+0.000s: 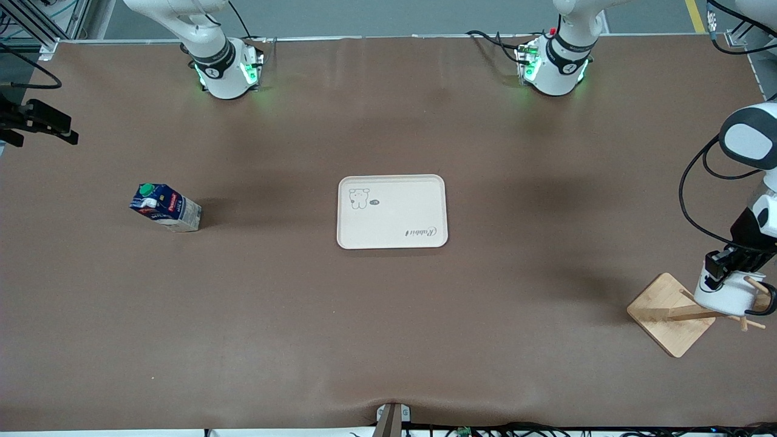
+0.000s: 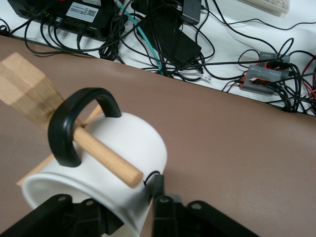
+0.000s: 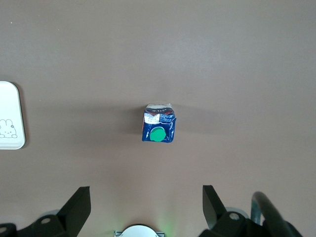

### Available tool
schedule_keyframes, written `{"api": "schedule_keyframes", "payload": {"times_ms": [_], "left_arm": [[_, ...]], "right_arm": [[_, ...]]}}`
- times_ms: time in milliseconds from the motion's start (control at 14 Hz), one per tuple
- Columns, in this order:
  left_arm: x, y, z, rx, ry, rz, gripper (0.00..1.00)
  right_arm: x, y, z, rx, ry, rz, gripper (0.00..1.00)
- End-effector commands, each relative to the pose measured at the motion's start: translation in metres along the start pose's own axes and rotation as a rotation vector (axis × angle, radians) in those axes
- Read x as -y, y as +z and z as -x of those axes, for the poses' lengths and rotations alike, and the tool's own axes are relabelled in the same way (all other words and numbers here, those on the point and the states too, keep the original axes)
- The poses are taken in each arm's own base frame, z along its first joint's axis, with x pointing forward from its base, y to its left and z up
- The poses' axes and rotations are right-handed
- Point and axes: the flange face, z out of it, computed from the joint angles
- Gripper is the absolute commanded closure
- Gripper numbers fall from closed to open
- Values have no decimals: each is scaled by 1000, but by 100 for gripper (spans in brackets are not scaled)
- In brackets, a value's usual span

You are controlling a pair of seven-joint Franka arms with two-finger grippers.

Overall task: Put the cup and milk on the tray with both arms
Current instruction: 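Lower the left gripper and grasp the white mug's rim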

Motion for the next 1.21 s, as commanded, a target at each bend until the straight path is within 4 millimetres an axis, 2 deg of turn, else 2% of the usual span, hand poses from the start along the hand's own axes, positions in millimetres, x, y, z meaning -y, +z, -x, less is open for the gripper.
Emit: {"api": "schedule_keyframes", "payload": {"times_ms": [0,214,571,857,1143], "left_arm": [[-2,1,-4,4,51,-20,100],[-6,-3,-9,21,58,-17,100],[-25,-15,-17,125,76,5,100],[-36,-38,-31,217,81,18,100],[-50,-47,-30,295,102,33,100]], "right_arm": [[-1,-5,-2,-1,3,-7,0],[-1,-5,-2,-1,3,-7,0],[-2,-5,-2,-1,5,-7,0],[-1,-5,-2,-8,-3,-6,0],[1,-2,-9,-19,-4,-3,0]]}}
